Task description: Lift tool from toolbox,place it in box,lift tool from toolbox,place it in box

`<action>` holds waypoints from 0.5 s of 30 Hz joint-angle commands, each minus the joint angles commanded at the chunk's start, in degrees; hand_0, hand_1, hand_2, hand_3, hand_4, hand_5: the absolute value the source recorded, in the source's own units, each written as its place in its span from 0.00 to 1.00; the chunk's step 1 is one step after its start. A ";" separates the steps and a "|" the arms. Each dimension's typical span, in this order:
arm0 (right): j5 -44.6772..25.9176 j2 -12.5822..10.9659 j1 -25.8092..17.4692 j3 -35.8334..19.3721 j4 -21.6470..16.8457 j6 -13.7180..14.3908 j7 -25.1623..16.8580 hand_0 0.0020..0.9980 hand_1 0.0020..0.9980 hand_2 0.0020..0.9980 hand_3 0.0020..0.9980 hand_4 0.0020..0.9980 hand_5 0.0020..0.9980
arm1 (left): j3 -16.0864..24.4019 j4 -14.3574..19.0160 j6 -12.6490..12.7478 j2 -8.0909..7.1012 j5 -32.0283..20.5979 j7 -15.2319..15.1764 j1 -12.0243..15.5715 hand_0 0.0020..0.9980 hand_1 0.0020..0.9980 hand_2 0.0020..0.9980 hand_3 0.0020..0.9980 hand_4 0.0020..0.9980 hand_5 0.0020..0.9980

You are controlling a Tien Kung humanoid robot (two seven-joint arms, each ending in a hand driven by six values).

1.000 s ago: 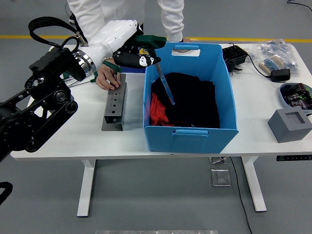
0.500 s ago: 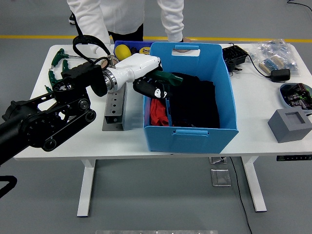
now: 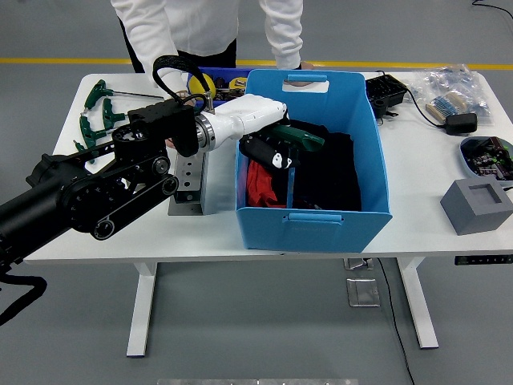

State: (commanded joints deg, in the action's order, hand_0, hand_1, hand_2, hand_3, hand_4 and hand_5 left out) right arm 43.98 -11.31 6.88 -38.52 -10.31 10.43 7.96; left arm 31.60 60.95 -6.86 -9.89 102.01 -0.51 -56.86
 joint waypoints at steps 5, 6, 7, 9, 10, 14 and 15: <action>0.00 -0.08 0.24 0.31 0.00 0.06 -0.01 0.64 0.62 0.71 0.54 0.80 0.58 | -1.08 -1.97 1.08 1.35 -0.24 -0.92 -1.07 0.29 0.30 0.34 0.45 0.76 0.47; -0.05 -0.09 0.28 0.39 0.00 0.06 -0.01 0.64 0.62 0.71 0.54 0.80 0.59 | -1.22 -2.32 1.41 1.57 -0.26 -1.07 -1.21 0.37 0.45 0.52 0.54 0.79 0.49; -0.10 -0.11 0.37 0.53 0.00 0.09 -0.02 0.64 0.62 0.71 0.54 0.80 0.59 | -1.40 -3.00 2.09 1.95 -0.24 -1.33 -1.44 0.37 0.45 0.52 0.54 0.79 0.49; -0.25 -0.14 0.53 0.81 0.00 0.14 -0.07 0.64 0.62 0.71 0.54 0.80 0.59 | -1.53 -4.18 3.14 2.50 -0.18 -1.73 -1.83 0.37 0.45 0.52 0.54 0.79 0.49; -0.28 -0.16 0.62 0.91 0.00 0.17 -0.08 0.64 0.62 0.71 0.54 0.80 0.59 | -1.52 -4.86 3.84 2.78 -0.09 -1.88 -2.05 0.37 0.45 0.52 0.54 0.79 0.49; -0.55 -0.27 0.86 1.50 0.00 0.29 -0.24 0.64 0.62 0.71 0.54 0.81 0.59 | -0.90 -7.37 6.50 3.55 0.70 -1.84 -2.82 0.42 0.52 0.58 0.61 0.81 0.50; -0.63 -0.30 0.92 1.61 0.00 0.34 -0.28 0.64 0.62 0.71 0.54 0.81 0.59 | -0.49 -8.00 7.15 3.62 1.13 -1.59 -2.98 0.42 0.52 0.58 0.61 0.81 0.50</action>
State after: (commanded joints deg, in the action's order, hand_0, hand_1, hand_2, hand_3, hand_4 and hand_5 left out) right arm 43.35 -11.61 7.79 -36.91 -10.31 10.77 7.68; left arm 31.11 52.95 0.30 -6.26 103.14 -2.10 -59.84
